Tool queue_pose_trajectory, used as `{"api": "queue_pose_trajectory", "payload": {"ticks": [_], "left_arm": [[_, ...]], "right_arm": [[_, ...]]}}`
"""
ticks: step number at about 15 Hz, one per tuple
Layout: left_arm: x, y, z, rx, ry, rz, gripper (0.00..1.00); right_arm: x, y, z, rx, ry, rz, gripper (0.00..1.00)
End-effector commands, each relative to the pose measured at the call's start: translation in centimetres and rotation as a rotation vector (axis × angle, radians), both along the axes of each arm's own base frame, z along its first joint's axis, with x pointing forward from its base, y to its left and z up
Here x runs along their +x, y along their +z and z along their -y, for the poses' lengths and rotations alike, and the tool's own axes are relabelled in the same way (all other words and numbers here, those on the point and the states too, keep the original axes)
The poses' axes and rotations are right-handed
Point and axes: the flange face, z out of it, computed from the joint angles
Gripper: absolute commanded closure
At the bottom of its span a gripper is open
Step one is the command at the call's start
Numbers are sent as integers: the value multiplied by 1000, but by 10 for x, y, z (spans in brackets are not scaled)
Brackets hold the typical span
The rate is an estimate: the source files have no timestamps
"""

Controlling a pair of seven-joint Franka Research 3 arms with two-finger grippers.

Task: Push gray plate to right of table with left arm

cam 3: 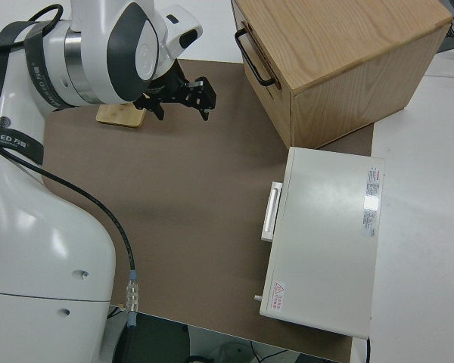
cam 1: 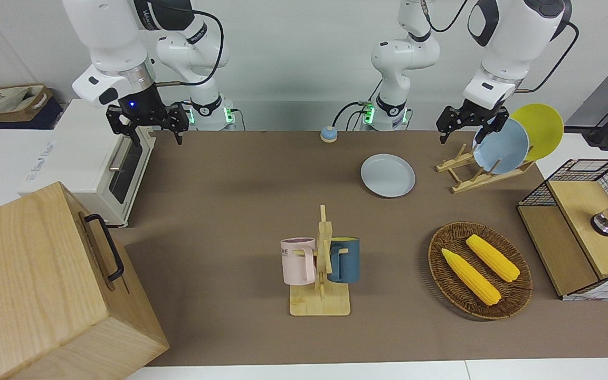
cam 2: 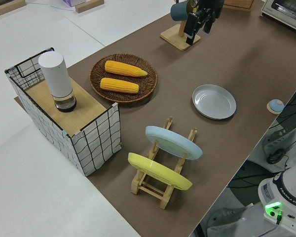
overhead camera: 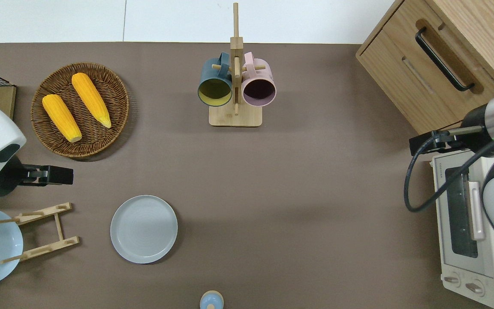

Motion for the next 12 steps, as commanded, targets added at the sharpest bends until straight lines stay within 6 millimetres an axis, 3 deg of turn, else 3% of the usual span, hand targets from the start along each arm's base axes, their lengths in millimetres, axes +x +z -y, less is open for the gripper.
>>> {"api": "queue_pose_trajectory", "payload": {"ticks": [1,12], "left_arm": [[-5,8,1,7,12,6,7],[-12,10,-7,-6,32,-14,7]], "right_arm": [[-3,3,0,6,-4,-4,17],[-3,3,0,6,-4,-4,17]]}}
